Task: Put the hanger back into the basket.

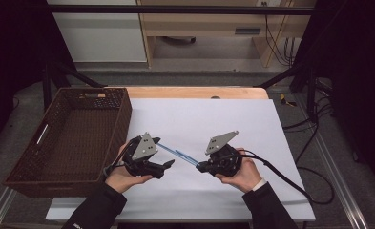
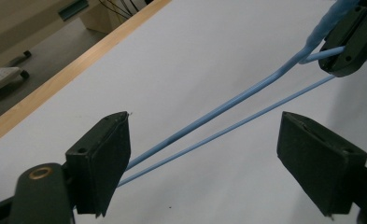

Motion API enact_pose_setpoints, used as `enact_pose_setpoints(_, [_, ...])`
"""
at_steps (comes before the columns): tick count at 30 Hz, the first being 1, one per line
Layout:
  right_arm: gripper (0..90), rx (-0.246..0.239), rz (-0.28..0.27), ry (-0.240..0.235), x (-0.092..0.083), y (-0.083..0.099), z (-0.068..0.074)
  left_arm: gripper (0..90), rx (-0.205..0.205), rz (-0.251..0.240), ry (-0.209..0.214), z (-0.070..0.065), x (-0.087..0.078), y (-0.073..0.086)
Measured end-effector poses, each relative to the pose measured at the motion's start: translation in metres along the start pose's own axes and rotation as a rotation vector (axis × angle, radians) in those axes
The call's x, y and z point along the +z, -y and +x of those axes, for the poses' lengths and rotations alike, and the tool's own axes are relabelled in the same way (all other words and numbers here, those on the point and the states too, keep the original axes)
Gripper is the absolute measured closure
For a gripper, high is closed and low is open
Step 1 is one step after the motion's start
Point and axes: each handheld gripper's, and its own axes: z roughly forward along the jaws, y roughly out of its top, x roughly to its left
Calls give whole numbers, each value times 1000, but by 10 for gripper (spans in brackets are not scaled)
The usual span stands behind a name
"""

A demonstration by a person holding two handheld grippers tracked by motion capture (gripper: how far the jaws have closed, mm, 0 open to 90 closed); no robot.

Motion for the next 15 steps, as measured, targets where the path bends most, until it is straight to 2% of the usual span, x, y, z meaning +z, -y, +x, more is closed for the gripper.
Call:
enact_pose_setpoints(2, [880, -3, -1, -9, 0, 0, 0, 214, 22, 18, 11, -2, 3, -1])
enact_pose_setpoints(8, [880, -2, 3, -22, 1, 0, 2, 332, 88, 50, 4, -9, 12, -4])
enact_pose_setpoints(15, [880, -4, 1, -33, 3, 1, 2, 502, 143, 85, -24, -14, 20, -5])
